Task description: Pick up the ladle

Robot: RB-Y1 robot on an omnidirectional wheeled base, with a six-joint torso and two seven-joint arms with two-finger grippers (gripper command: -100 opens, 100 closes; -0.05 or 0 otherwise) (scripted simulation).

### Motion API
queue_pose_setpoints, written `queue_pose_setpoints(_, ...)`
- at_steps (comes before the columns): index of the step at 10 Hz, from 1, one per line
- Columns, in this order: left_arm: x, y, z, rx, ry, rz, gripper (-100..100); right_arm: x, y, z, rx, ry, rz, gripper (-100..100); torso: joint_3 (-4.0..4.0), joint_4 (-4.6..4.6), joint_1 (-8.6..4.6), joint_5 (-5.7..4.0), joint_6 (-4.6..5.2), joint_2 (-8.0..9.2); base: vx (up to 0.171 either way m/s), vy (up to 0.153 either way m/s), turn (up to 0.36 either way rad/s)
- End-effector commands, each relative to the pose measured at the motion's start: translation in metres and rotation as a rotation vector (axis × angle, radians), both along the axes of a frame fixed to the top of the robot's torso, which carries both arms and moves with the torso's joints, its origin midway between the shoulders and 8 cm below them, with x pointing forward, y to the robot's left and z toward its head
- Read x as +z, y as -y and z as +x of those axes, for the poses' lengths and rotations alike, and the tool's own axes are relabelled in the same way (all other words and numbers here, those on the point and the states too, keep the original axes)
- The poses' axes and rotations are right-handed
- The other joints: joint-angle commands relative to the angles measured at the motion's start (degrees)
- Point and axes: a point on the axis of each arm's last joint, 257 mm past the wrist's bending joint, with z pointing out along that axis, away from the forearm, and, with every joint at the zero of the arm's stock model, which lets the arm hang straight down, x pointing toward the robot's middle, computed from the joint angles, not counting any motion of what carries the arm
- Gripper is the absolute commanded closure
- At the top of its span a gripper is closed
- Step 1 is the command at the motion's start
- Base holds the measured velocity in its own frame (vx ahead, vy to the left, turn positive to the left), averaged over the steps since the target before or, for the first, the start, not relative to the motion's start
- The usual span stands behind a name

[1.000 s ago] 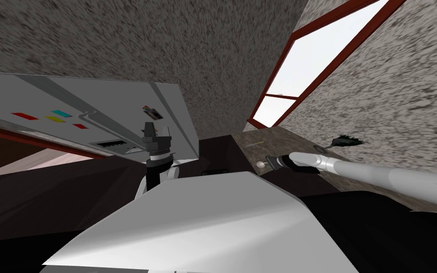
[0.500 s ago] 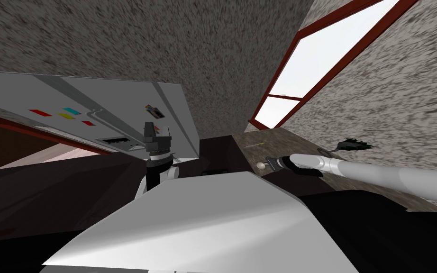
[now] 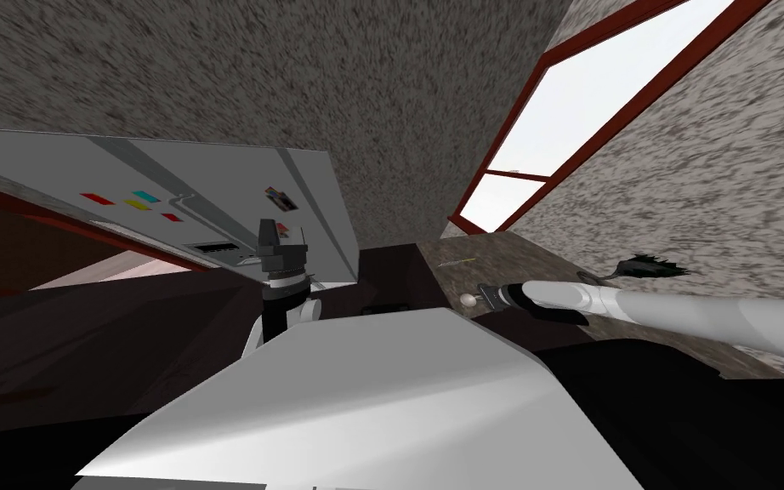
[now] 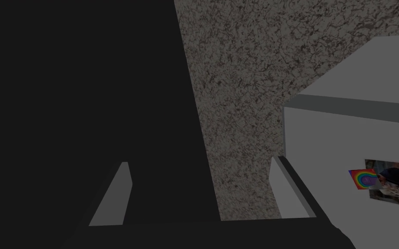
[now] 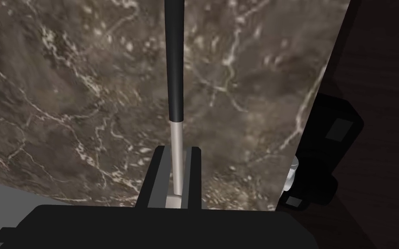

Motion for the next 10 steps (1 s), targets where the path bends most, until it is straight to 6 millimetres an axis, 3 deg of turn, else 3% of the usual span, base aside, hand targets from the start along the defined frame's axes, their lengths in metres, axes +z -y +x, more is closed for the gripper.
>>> queue_pose_setpoints(1,0.000,0.000,0.000,0.000,0.000,0.000,0,0.001,-0.005,-0.001,-0.012,0.004,0.004,100,0.00,0.00,0.00,0.00,0.00,0.00,-0.010,-0.042,0.041)
queue_pose_setpoints(5,0.000,0.000,0.000,0.000,0.000,0.000,0,0.009,-0.019,-0.019,-0.046,-0.007,0.007,100,0.01,0.00,0.07,0.00,0.03,0.02,-0.017,-0.042,0.079)
queue_pose_setpoints(9,0.000,0.000,0.000,0.000,0.000,0.000,0,0.011,-0.031,-0.022,-0.055,0.004,0.024,100,-0.02,-0.01,0.02,-0.04,0.08,-0.03,-0.007,-0.040,0.037)
queue_pose_setpoints(10,0.000,0.000,0.000,0.000,0.000,0.000,0,0.011,-0.032,-0.021,-0.059,0.006,0.025,0,-0.03,-0.02,0.09,-0.02,0.10,-0.04,0.000,0.000,0.000)
